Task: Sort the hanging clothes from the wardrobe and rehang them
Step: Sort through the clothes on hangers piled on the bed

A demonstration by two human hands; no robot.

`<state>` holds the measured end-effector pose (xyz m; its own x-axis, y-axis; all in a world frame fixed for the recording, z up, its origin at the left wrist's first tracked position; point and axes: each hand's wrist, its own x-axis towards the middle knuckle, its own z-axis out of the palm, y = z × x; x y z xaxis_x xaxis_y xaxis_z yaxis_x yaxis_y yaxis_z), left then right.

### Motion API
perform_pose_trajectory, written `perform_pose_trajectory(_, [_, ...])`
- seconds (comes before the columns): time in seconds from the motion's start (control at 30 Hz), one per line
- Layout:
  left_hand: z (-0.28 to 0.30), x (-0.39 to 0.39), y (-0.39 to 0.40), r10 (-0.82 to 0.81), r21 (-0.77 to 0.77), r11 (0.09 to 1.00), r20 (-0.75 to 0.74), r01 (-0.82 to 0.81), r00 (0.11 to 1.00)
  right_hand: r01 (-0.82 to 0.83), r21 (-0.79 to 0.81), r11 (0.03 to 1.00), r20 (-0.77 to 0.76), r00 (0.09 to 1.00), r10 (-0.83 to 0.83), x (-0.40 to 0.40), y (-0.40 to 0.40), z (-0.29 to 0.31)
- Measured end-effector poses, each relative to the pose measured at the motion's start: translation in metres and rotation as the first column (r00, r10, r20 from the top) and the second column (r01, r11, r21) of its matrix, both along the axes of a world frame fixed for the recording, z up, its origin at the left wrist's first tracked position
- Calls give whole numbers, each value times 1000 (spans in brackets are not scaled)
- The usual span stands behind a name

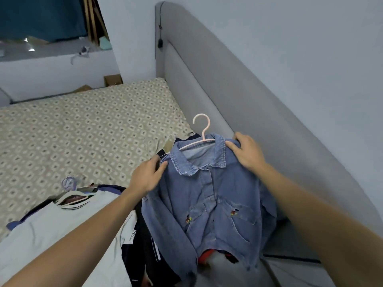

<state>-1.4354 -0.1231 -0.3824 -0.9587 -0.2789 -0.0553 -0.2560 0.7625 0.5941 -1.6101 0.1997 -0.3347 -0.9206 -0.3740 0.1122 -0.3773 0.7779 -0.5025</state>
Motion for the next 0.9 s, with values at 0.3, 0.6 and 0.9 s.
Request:
perform_pose_trajectory(0.3, [-102, -121, -19, 108, 49, 991, 236, -123, 966, -6, 77, 997, 71, 997, 0, -143, -56, -129])
perform_pose_trajectory(0.6, [-162, -155, -29, 219, 29, 970, 315, -240, 923, -54, 258, 965, 23, 998, 50, -189, -93, -200])
perform_pose_trajectory(0.9, [-126, -47, -62, 295, -40, 955, 261, -295, 919, -350, 76, 934, 29, 937, 349, -87, -183, -177])
